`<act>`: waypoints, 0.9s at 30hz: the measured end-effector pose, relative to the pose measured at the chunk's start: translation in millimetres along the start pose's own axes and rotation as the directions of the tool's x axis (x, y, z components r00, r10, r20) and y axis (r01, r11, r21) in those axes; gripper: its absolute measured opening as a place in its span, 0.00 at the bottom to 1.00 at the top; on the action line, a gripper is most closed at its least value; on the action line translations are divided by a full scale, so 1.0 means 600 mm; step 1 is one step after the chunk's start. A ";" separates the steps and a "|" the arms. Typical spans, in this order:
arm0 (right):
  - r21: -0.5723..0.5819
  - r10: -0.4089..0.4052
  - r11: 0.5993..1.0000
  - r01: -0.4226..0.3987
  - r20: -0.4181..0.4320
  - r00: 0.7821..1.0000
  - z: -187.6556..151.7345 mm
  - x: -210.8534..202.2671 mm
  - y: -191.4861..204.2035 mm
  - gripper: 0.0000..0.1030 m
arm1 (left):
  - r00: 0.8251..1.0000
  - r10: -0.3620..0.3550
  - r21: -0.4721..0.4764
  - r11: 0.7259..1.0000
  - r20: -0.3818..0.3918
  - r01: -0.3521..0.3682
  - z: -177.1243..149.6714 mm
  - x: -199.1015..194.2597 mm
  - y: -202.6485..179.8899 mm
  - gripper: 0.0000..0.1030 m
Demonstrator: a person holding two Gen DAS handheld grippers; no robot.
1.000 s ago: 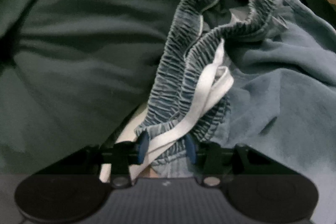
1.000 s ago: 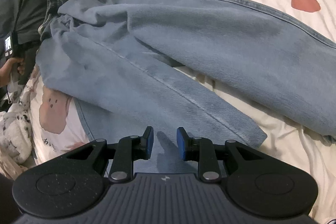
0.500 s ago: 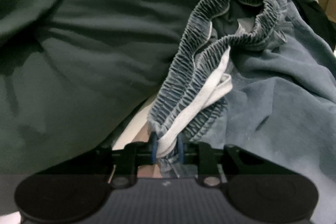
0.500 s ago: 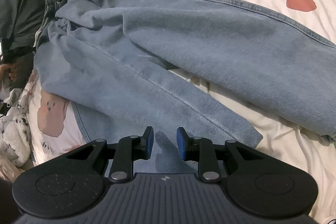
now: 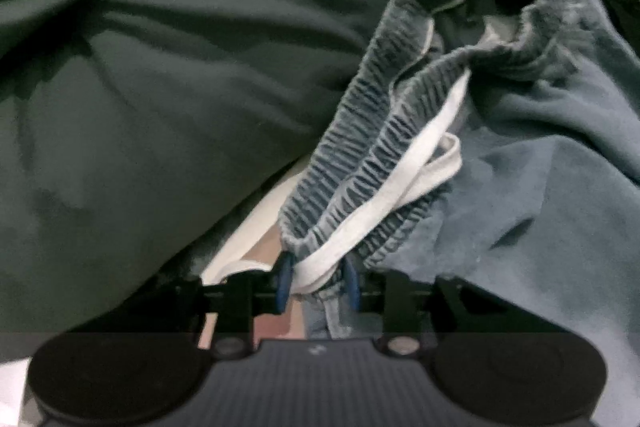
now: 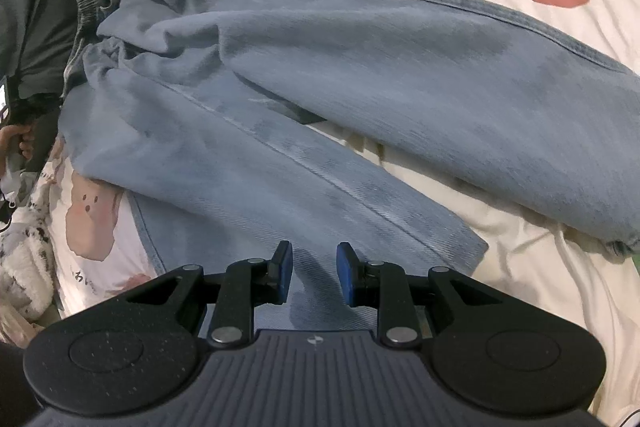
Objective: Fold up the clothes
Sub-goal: 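Grasp the elastic waistband with the left gripper and hold it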
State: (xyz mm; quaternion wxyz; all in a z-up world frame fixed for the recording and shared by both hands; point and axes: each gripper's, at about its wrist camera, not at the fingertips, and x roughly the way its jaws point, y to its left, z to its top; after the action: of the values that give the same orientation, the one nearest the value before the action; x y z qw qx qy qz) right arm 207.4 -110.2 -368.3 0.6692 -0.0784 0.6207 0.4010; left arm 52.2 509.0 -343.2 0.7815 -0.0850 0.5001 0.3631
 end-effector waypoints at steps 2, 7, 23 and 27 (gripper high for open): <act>0.010 -0.001 1.000 0.001 0.000 1.000 -0.002 0.002 -0.005 0.25 | 0.999 0.020 -0.029 0.999 -0.025 -0.021 0.003 -0.002 -0.002 0.28; 0.014 0.005 1.000 -0.005 0.006 1.000 -0.002 0.005 -0.006 0.25 | 0.998 0.012 -0.077 0.997 -0.059 -0.016 0.002 -0.007 -0.001 0.16; 0.023 0.005 1.000 -0.005 0.005 1.000 -0.008 0.012 -0.016 0.25 | 0.996 0.091 0.083 0.992 0.020 -0.092 -0.005 -0.012 -0.009 0.39; 0.012 0.002 1.000 -0.002 -0.002 1.000 -0.009 0.015 -0.014 0.25 | 0.998 0.033 0.127 0.991 0.056 -0.040 -0.004 -0.004 0.003 0.19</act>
State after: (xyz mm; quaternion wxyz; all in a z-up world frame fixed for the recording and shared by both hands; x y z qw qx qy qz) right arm 208.1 -115.2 -380.7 0.6686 -0.0742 0.6237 0.3981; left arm 48.7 508.0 -342.1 0.7918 -0.0157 0.5027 0.3465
